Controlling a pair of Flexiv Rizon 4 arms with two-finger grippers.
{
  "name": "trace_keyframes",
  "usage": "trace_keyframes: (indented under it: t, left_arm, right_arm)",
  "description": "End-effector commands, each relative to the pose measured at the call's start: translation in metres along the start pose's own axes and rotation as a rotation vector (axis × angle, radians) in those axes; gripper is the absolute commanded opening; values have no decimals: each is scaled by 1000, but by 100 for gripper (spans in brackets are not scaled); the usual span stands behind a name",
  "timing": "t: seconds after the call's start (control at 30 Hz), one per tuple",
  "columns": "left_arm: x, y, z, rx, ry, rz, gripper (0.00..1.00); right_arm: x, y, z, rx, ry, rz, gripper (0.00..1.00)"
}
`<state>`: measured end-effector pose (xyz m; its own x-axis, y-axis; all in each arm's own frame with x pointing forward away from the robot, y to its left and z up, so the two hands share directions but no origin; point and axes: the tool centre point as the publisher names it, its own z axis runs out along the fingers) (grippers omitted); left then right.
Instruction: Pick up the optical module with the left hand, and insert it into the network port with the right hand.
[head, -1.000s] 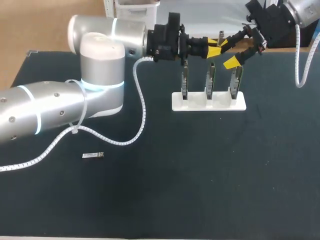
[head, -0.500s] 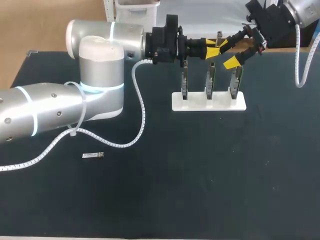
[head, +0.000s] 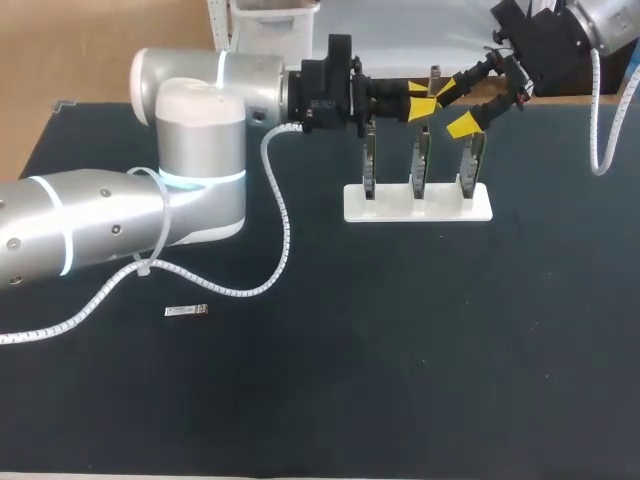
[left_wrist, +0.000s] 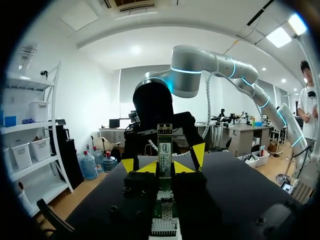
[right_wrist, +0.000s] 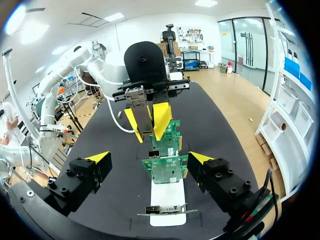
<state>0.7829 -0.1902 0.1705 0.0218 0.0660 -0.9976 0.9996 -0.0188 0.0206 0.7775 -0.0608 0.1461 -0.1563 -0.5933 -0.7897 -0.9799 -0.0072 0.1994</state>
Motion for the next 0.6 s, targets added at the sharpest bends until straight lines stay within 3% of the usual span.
trace_keyframes:
  t: [0.03, 0.6]
  left_arm:
    - [0, -2, -2, -1, 2, -5, 0]
    - [4, -8, -2, -4, -3, -5, 0]
  right_arm:
    - [0, 2, 0, 6, 0, 0, 100]
    - [0, 2, 0, 6, 0, 0, 100]
